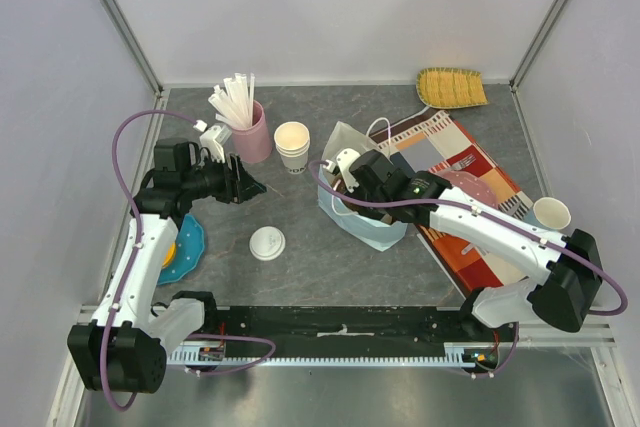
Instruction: Pack the takeout coffee
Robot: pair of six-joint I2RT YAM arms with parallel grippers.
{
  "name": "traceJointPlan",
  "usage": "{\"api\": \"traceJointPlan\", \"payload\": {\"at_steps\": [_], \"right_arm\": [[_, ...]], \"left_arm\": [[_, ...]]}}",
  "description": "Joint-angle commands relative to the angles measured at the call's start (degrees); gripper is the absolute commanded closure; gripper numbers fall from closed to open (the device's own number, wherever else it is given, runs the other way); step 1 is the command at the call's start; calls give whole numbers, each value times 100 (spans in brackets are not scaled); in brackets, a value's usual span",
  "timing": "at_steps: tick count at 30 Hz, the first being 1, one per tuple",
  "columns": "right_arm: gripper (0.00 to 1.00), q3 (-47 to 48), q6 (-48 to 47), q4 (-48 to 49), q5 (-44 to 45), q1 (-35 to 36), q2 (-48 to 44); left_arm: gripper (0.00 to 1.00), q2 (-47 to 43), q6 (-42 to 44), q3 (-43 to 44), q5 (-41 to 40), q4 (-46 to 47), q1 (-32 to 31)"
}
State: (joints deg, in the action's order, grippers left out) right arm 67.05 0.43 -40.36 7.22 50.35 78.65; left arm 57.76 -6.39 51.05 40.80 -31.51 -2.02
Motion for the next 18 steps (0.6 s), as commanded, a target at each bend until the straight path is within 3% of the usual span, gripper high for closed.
{"api": "traceJointPlan", "payload": {"at_steps": [1, 8, 9, 18], "right_arm": [[100, -34, 36, -350, -54, -60, 115], [100, 54, 80, -359, -11, -69, 71], [94, 89, 80, -350, -10, -60, 63], [72, 195, 89, -420, 7, -60, 1]], "left_arm": [[44, -28, 68, 160, 130, 206, -26], [44, -28, 68, 169, 139, 197, -26], [44, -19, 68, 169, 139, 206, -26], [44, -10, 68, 169, 130, 215, -26]]}}
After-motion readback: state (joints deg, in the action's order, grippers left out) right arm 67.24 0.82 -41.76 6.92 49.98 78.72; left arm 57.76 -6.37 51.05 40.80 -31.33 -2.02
